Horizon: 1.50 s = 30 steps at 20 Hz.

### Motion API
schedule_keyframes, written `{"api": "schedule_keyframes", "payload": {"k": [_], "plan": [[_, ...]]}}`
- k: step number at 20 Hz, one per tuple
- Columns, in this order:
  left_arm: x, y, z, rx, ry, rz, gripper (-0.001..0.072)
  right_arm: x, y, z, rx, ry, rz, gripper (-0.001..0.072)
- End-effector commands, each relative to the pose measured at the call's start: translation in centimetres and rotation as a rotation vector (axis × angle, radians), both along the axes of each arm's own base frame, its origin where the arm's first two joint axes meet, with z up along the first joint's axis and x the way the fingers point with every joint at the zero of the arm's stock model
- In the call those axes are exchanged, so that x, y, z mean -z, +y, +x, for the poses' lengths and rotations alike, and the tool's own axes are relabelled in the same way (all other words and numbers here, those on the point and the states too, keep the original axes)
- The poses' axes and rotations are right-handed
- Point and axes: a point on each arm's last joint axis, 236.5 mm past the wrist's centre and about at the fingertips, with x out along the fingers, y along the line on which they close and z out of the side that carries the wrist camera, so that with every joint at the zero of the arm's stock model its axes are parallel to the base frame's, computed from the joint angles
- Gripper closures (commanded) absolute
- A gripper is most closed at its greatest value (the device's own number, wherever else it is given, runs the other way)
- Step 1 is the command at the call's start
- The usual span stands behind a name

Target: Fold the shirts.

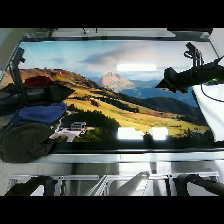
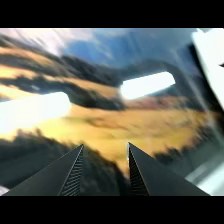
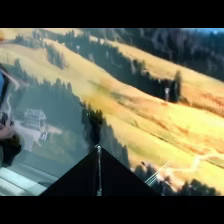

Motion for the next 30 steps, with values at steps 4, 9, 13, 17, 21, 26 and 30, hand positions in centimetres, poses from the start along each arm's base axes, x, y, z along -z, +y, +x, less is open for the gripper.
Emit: {"api": "schedule_keyframes", "payload": {"k": [4, 9, 13, 17, 21, 26, 30], "plan": [[1.6, 13.7, 7.2, -0.248, 0.042, 0.188, 0.0415, 1.9, 0.2, 0.6, -0.003, 0.042, 0.009, 0.0244], [4.0, 25.4, 13.2, -0.414, 0.083, 0.254, -0.0013, 2.0, 0.2, 0.6, -0.036, 0.016, -0.003, 0.0242], [9.5, 31.8, 15.3, -0.424, 0.19, 0.406, -0.001, 2.0, 0.2, 0.7, -0.034, 0.016, -0.003, 0.0203], [16.4, 34.7, 15.8, -0.393, 0.319, 0.498, -0.001, 2.0, 0.1, 0.8, -0.03, 0.011, -0.004, 0.0203], [22.7, 33.2, 16.4, -0.344, 0.428, 0.46, -0.0001, 2.0, 0.2, 0.8, -0.03, 0.012, -0.003, 0.021], [21.2, 29.1, 18.4, -0.242, 0.445, 0.443, 0.0695, 2.0, 0.2, 0.8, -0.031, 0.013, -0.003, 0.0211], [9.9, 20.4, 20.5, -0.097, 0.27, 0.3, 0.0696, 1.9, 0.3, 0.7, -0.032, 0.015, 0.005, 0.0212]]}}
